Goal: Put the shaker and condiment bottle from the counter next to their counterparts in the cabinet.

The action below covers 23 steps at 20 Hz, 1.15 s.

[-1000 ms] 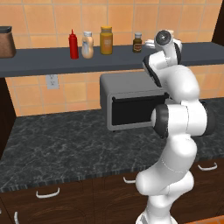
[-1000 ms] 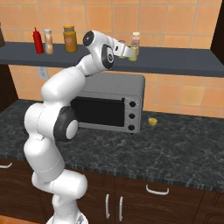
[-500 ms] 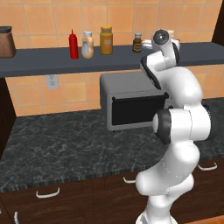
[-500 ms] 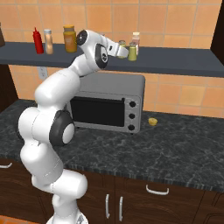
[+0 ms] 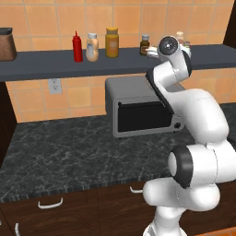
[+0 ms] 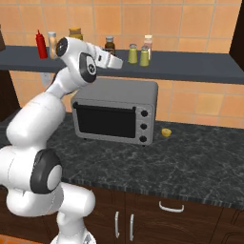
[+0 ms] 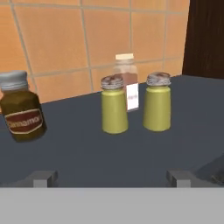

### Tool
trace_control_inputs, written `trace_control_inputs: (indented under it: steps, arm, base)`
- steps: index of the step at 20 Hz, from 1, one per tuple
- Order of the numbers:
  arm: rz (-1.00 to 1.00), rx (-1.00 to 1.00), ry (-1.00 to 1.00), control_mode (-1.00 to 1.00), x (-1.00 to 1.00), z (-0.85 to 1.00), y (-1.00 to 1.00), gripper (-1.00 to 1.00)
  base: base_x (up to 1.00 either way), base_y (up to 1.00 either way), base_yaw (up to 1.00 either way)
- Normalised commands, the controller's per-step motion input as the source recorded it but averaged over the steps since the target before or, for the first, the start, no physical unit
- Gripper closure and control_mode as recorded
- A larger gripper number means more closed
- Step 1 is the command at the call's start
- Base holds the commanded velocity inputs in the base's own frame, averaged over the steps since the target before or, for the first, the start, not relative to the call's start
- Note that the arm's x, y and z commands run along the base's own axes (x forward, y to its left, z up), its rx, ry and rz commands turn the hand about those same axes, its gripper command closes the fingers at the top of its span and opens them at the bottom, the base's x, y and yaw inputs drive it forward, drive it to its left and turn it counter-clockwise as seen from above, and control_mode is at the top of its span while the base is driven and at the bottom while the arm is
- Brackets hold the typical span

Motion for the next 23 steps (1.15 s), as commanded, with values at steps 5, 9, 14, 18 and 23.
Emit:
trace_control_inputs:
  steps: [5, 9, 14, 18, 23]
  arm:
    - [0.0, -0.01, -0.1, -1.0, -1.0, 0.07, 0.44, -1.0]
    - [0.0, -0.03, -0.12, -1.0, -1.0, 0.19, 0.65, -1.0]
    - [0.0, -0.02, -0.08, -1.0, -1.0, 0.25, 0.83, -1.0]
    - [0.0, -0.03, -0.09, -1.0, -1.0, 0.18, 0.94, -1.0]
    - [0.0, -0.02, -0.1, -1.0, -1.0, 0.08, 0.9, -1.0]
  base:
    - [0.0, 0.0, 0.0]
    - [0.0, 0.0, 0.0]
    - [0.0, 0.0, 0.0]
    - [0.0, 0.0, 0.0]
    - [0.0, 0.0, 0.0]
